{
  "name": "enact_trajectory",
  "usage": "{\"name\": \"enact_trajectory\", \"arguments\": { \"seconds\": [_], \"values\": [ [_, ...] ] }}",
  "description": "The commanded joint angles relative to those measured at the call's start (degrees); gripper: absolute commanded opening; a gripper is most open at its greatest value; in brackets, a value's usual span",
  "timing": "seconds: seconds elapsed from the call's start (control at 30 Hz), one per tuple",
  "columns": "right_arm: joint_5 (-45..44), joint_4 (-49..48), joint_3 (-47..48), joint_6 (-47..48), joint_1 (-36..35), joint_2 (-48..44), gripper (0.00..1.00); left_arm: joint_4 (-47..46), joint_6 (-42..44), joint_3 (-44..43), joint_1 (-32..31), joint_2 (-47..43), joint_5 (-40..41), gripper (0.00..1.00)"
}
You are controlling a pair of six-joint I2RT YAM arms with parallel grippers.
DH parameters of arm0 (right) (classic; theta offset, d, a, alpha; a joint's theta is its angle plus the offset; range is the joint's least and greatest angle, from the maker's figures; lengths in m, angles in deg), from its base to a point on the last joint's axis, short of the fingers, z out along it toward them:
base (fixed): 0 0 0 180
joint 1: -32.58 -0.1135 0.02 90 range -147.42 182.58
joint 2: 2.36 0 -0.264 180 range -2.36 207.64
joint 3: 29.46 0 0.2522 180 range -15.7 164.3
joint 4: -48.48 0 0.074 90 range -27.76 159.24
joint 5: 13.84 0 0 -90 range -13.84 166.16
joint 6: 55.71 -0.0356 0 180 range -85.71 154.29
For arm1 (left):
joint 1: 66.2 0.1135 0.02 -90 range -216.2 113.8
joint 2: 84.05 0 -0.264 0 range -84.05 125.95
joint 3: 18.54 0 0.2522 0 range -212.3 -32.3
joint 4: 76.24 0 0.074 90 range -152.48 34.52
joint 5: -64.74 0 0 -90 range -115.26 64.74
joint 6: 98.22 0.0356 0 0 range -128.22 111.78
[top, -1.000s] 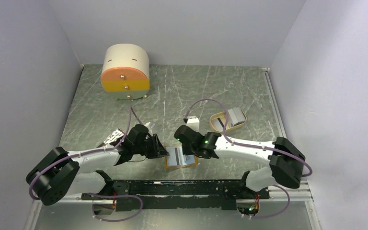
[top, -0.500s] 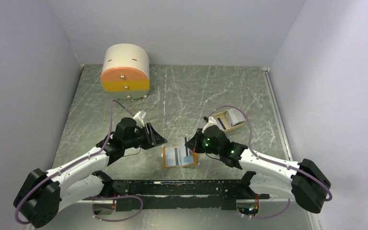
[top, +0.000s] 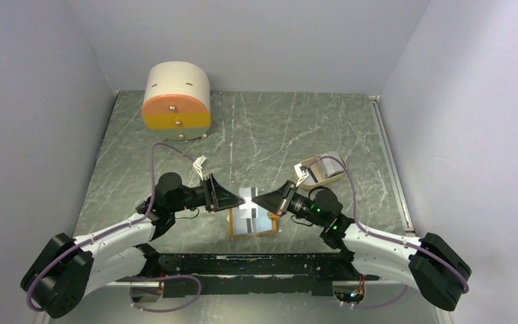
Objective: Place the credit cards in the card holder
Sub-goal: Adjust the credit card.
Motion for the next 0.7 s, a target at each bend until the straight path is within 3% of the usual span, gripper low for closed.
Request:
{"name": "enact_trajectory", "arguments": {
  "seconds": [0.0,0.2,0.3,0.43,0.47,0.5,0.53,0.6,0.67],
  "values": [
    [1.41,-9.91,-1.8,-3.76,0.43,-1.3,0.0,-7.47,-1.6,0.52,0.31,-2.01,-2.77,0.57],
    [0.96,-12.03,-2.61,-5.28,0.48,-0.38,0.0,-9.06,-2.0,0.93,0.12,-1.59,-3.1,0.52],
    [1.43,-11.15,-1.84,-5.29,0.48,0.67,0.0,-13.77,-3.43,1.68,-0.62,0.61,-3.36,0.45],
    [1.67,-11.36,-2.19,-5.03,0.43,1.27,0.0,-14.71,-3.54,1.13,-1.71,2.78,-2.51,0.1],
    [1.9,-9.63,-1.88,-3.83,0.46,0.93,0.05,-13.89,-3.35,1.16,-1.77,2.55,-1.8,0.09],
    [1.3,-5.42,-1.21,-2.29,0.55,-0.4,0.17,-12.47,-2.86,1.28,-1.78,2.03,-0.88,0.09],
    [-0.07,2.19,0.21,-0.91,0.52,-1.98,0.36,-9.85,-1.94,1.14,-1.82,1.01,0.46,0.09],
    [-4.01,16.11,2.71,2.8,0.57,-5.73,0.62,0.51,1.36,-0.35,-1.78,-0.58,3.45,0.09],
    [-8.62,28.54,5.63,6.98,0.54,-8.63,0.68,5.31,3.19,-0.63,-1.82,-1.5,5.32,0.09]
  ]
}}
